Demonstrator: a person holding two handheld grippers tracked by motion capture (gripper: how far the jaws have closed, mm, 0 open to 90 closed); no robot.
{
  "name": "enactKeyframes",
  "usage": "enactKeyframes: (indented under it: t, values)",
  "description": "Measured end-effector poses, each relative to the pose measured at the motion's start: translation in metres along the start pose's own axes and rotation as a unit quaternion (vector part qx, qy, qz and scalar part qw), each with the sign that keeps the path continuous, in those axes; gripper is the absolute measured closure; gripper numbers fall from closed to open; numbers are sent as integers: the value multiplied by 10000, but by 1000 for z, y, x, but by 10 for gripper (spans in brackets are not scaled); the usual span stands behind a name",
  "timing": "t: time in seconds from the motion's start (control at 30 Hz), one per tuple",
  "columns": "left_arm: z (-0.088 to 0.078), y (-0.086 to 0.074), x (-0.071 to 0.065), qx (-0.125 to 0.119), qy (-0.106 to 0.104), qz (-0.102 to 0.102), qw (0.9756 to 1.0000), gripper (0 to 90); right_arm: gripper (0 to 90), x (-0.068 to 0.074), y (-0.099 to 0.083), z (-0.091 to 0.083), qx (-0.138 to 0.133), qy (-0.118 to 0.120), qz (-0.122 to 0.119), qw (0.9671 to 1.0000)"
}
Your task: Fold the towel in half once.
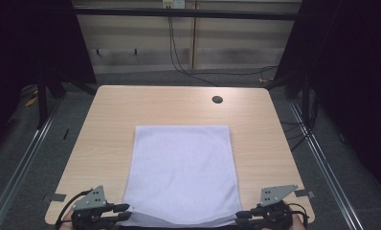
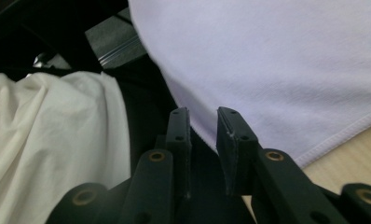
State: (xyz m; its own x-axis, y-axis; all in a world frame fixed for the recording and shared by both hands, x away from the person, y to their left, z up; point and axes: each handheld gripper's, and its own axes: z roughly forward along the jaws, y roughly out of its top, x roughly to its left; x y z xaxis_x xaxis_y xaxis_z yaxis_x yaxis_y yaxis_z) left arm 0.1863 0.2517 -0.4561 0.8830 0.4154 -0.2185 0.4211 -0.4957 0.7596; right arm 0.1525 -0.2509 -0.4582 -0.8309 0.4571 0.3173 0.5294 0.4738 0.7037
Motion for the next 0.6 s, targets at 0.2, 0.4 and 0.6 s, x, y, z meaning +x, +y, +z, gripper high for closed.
enactKeyframes:
  t: [0.2, 0.4, 0.6]
  values:
    - [-9, 9, 9, -411, 677, -81, 9968, 641, 653, -14, 11, -4, -440, -387, 133, 9982]
    - [20, 28, 49, -276, 662, -602, 9956, 655, 659, -60, 29, 6, -679, -841, 395, 9934]
    - [47, 49, 96, -180, 689, -980, 9926, 619, 625, -92, 56, 31, -610, -961, 412, 9926]
